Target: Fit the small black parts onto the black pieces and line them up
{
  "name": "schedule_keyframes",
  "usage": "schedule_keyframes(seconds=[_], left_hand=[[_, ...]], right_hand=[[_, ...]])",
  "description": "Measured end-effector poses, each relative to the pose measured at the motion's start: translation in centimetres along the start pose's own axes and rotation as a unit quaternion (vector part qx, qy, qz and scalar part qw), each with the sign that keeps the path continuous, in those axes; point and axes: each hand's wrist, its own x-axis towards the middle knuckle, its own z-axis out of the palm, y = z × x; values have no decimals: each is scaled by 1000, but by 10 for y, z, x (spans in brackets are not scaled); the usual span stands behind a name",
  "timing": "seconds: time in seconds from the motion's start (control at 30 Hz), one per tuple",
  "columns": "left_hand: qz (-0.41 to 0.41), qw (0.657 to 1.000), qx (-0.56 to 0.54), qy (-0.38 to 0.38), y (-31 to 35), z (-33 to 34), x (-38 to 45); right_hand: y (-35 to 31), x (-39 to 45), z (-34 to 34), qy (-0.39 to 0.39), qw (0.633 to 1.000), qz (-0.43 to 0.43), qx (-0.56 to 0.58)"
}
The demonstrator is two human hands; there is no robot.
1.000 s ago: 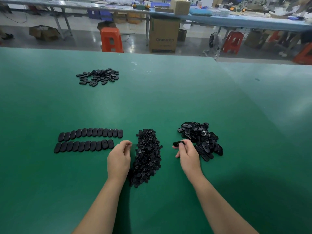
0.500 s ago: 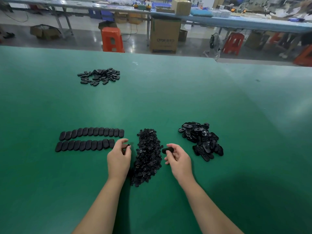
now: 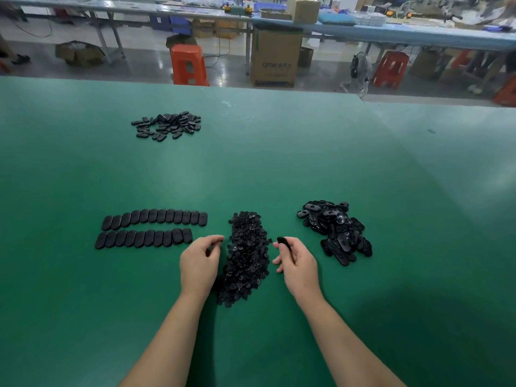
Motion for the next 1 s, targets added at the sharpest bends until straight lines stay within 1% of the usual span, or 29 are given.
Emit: schedule_keyframes(seconds=[0.13,0.2,0.3,0.4,0.57,0.63,0.77,0.83,0.9,1.0], left_hand=[[7,1000,0,0,1,-1,0],[3,1000,-5,2,0,0,0],[-19,999,-44,7,0,0,-1],[-41,996,-82,14,2,-3,3],[-82,987,-136,8,11,-8,9],[-63,988,-138,-15,21,-4,5],[-20,989,-110,-91,56,18,-9],[-17,986,-115,-118,71,29,-14],[-12,986,-109,-130,82,37,-17],[-12,989,-71,-132,91,46,-18]], right_hand=[[2,2,-1,34,998,-26,-37],[3,3,-1,36,998,-13,-52],[1,2,0,34,999,12,-20],[-2,1,0,24,999,13,24],[-1,0,0,25,1000,11,10],[-1,1,1,34,999,20,15],[0,3,3,41,997,26,54],[0,3,4,44,997,23,60],[1,3,5,44,997,22,51],[3,3,4,41,999,15,32]])
